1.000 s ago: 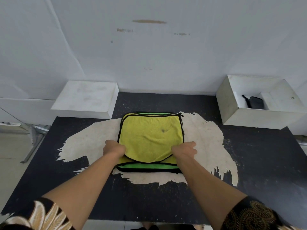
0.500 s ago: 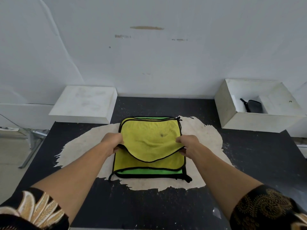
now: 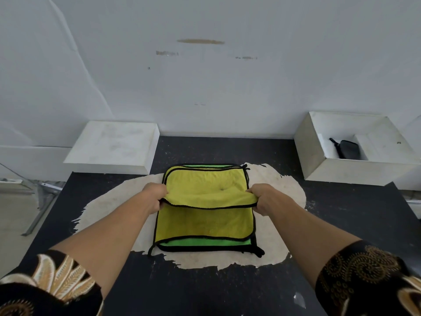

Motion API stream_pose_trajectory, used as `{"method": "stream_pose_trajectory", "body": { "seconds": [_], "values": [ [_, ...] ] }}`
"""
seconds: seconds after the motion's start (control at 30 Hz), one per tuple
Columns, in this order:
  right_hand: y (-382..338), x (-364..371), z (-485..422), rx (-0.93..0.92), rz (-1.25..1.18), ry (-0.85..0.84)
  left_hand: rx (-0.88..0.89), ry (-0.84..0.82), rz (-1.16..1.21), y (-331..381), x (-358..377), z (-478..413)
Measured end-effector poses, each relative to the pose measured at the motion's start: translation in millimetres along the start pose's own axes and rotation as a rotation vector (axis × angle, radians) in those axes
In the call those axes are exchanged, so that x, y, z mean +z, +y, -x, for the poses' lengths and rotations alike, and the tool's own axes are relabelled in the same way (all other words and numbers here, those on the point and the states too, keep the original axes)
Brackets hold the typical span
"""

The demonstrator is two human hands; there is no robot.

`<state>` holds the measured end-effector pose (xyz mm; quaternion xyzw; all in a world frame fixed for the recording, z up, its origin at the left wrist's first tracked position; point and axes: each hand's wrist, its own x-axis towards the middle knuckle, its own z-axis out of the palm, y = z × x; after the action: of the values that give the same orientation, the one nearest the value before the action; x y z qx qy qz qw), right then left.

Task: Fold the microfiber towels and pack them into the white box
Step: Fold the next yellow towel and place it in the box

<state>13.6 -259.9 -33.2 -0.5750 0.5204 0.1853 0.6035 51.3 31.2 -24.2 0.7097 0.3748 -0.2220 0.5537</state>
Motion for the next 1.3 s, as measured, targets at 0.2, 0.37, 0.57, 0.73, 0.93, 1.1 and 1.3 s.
{"method": "stream_pose_trajectory", "body": {
  "seconds": [0.2, 0.37, 0.57, 0.73, 0.93, 1.1, 1.3],
  "values": [
    [-37, -10, 17, -0.117, -0.115, 0.007, 0.125, -0.043, 0.025, 47, 5, 5],
    [-70, -38, 31, -0.206, -0.288, -0.041, 0.242, -0.125, 0.083, 92, 22, 31],
    [-83, -87, 31, -0.225, -0.394, -0.063, 0.324, -0.221, 0.101, 108, 65, 65],
    [-82, -141, 32, -0.31, -0.481, -0.113, 0.385, -0.273, 0.105, 107, 114, 94],
    [-45, -228, 22, -0.4, -0.562, -0.193, 0.561, -0.322, 0.105, 77, 177, 129],
    [33, -283, -26, -0.393, -0.053, 0.084, 0.732, -0.135, -0.572, -35, 228, 134],
    [94, -315, -55, -0.193, 0.458, 0.081, 0.593, -0.032, -0.971, -129, 265, 141]
  ]
}}
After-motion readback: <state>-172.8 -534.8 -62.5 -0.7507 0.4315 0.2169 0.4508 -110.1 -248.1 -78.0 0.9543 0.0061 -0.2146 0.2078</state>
